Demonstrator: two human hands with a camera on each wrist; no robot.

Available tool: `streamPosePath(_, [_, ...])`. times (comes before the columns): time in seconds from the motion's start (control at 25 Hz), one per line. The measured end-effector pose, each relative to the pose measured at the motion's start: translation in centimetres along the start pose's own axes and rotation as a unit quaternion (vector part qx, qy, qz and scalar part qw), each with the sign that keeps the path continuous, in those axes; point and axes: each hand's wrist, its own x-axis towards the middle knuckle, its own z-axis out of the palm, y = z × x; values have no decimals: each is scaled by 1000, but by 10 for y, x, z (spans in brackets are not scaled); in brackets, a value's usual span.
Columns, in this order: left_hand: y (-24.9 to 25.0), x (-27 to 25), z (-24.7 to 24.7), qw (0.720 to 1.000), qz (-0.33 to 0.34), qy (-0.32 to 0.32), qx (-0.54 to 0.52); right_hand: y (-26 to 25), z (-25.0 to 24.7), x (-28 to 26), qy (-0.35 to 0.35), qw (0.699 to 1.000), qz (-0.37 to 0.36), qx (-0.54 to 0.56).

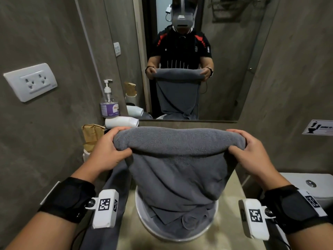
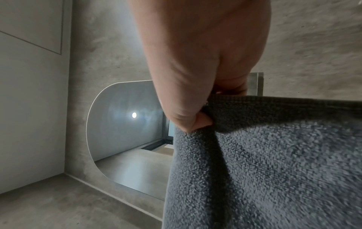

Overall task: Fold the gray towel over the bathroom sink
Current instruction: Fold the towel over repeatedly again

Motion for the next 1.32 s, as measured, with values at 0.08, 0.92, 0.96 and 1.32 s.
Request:
streamPosePath(0.08, [0, 4, -9, 1000, -1, 5, -17, -6, -1, 4, 18, 999, 3, 27])
streamPosePath(0.92, [14, 37, 13, 979, 4, 98, -177, -9, -9, 22, 46, 988, -35, 140])
streamPosePath(0.96, [14, 36, 15, 976, -6, 97, -193, -7, -13, 23, 5, 987, -21, 161])
streamPosePath(1.32, [4, 29, 20, 988, -23, -78, -135, 13, -24, 24, -111, 993, -8, 38])
